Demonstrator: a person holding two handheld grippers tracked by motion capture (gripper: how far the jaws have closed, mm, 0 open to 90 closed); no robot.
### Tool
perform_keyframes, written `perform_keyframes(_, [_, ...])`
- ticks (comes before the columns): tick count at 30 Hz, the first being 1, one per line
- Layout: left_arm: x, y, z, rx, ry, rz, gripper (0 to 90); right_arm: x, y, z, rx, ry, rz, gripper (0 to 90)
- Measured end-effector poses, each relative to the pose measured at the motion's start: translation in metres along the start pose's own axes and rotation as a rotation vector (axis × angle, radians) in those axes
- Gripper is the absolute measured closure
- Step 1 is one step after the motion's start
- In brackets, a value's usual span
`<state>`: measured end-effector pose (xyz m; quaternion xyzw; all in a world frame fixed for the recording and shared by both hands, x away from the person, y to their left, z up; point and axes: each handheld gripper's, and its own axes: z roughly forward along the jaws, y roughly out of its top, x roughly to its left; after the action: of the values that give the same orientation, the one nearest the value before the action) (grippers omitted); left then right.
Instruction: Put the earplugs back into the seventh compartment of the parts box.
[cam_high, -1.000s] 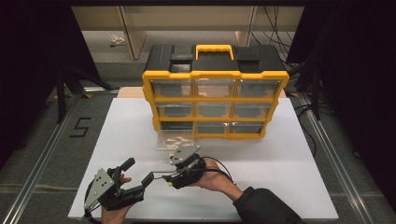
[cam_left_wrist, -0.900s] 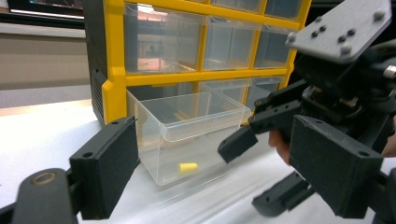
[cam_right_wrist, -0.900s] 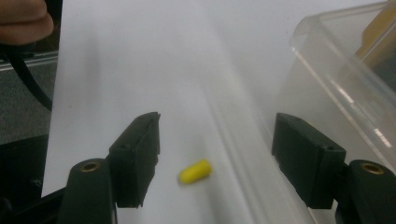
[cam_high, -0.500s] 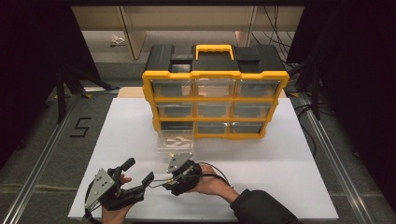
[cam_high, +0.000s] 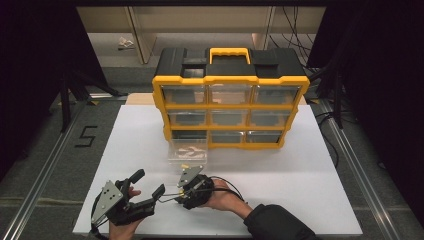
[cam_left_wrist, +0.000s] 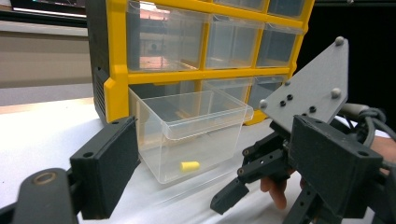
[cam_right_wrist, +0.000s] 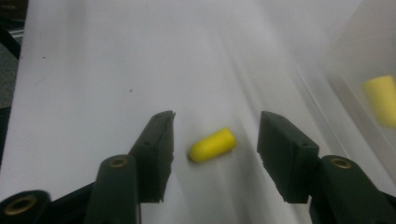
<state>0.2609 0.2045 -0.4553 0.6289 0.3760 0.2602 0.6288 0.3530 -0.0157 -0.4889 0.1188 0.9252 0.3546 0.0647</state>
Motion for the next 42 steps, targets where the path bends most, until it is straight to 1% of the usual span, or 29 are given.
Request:
perform_keyframes(2, [0.000,0.000,0.000,0.000,0.000,0.000,15.8,0.000,-0.001,0.001,0.006,-0.001,0.002,49.7])
perform_keyframes(4, [0.000,0.000,0.000,0.000,0.000,0.000,15.8,-0.001,-0.002,0.003,0.014,0.001,0.006,53.2])
perform_keyframes(5, [0.000,0.000,0.000,0.000,-0.001,0.000,15.8,-0.001,-0.002,0.004,0.008,0.009,0.013,56.0])
perform_keyframes(6, [0.000,0.000,0.000,0.000,-0.001,0.000,15.8,-0.002,-0.003,0.004,0.006,0.016,0.015,61.7])
perform_keyframes(7, [0.000,0.000,0.000,0.001,0.000,0.001,15.8,-0.002,-0.003,0.004,0.006,0.016,0.015,61.7])
perform_keyframes(8, [0.000,0.000,0.000,0.002,-0.001,0.001,15.9,-0.001,-0.003,0.004,-0.001,0.018,0.015,67.6])
perform_keyframes(9, [0.000,0.000,0.000,0.002,-0.001,0.000,15.9,0.000,-0.003,0.004,0.000,0.018,0.013,69.4])
perform_keyframes(10, [-0.001,0.000,0.000,0.003,0.000,0.002,15.9,0.000,-0.003,0.004,0.000,0.018,0.013,69.4])
perform_keyframes(11, [-0.001,0.000,0.000,0.003,0.000,0.002,15.9,0.001,-0.003,0.004,-0.001,0.023,0.004,72.3])
perform_keyframes(12, [-0.001,0.000,0.000,0.004,-0.001,0.004,15.9,0.003,-0.002,0.004,0.002,0.025,-0.036,78.1])
perform_keyframes(14, [-0.001,0.000,0.000,0.005,-0.002,0.003,15.9,0.006,-0.002,0.004,0.005,0.018,-0.062,81.2])
perform_keyframes(15, [-0.001,0.000,0.000,0.005,-0.002,0.003,15.9,0.006,-0.002,0.004,0.005,0.018,-0.062,81.2])
perform_keyframes(16, [-0.001,0.000,0.000,0.006,-0.003,0.003,15.9,0.009,-0.001,0.003,0.013,0.011,-0.086,82.5])
perform_keyframes(18, [-0.001,0.000,0.000,0.003,-0.005,0.003,15.9,0.007,-0.001,0.001,0.015,0.010,-0.100,82.6])
perform_keyframes(20, [-0.001,0.000,0.000,0.004,-0.005,0.003,15.9,0.002,-0.001,-0.004,-0.009,0.007,-0.083,82.6])
perform_keyframes(21, [-0.001,0.000,0.000,0.004,-0.005,0.003,15.9,0.002,-0.001,-0.004,-0.009,0.007,-0.083,82.6])
perform_keyframes(22, [-0.001,0.000,0.000,0.005,-0.006,0.004,15.9,-0.004,0.001,-0.011,-0.034,-0.007,-0.070,82.6])
perform_keyframes(23, [-0.001,0.000,0.000,0.006,-0.005,0.004,15.9,-0.004,0.001,-0.011,-0.034,-0.007,-0.070,82.6])
perform_keyframes(24, [-0.001,0.000,0.000,0.007,-0.005,0.004,15.9,-0.007,0.003,-0.016,-0.055,-0.009,-0.058,82.4])
perform_keyframes(26, [-0.001,0.000,0.000,0.007,-0.005,0.003,15.9,-0.007,0.004,-0.018,-0.059,-0.012,-0.055,82.3])
perform_keyframes(28, [-0.002,0.000,0.000,0.005,-0.007,0.005,16.0,-0.007,0.006,-0.021,-0.073,-0.011,-0.062,81.7])
perform_keyframes(33, [-0.002,0.000,0.000,0.007,-0.005,0.006,16.0,-0.006,0.009,-0.025,-0.087,-0.018,-0.069,81.2])
perform_keyframes(34, [-0.002,0.000,0.000,0.007,-0.003,0.007,15.9,-0.006,0.009,-0.026,-0.090,-0.020,-0.064,81.1])
perform_keyframes(36, [-0.001,0.000,0.000,0.009,0.003,0.008,15.9,-0.009,0.012,-0.032,-0.108,-0.031,-0.064,80.7])
perform_keyframes(37, [-0.001,0.000,0.000,0.009,0.003,0.008,15.9,-0.009,0.012,-0.032,-0.108,-0.031,-0.064,80.7])
perform_keyframes(42, [-0.002,0.000,0.001,0.012,0.003,0.013,15.9,-0.016,0.014,-0.044,-0.142,-0.050,-0.031,80.2])
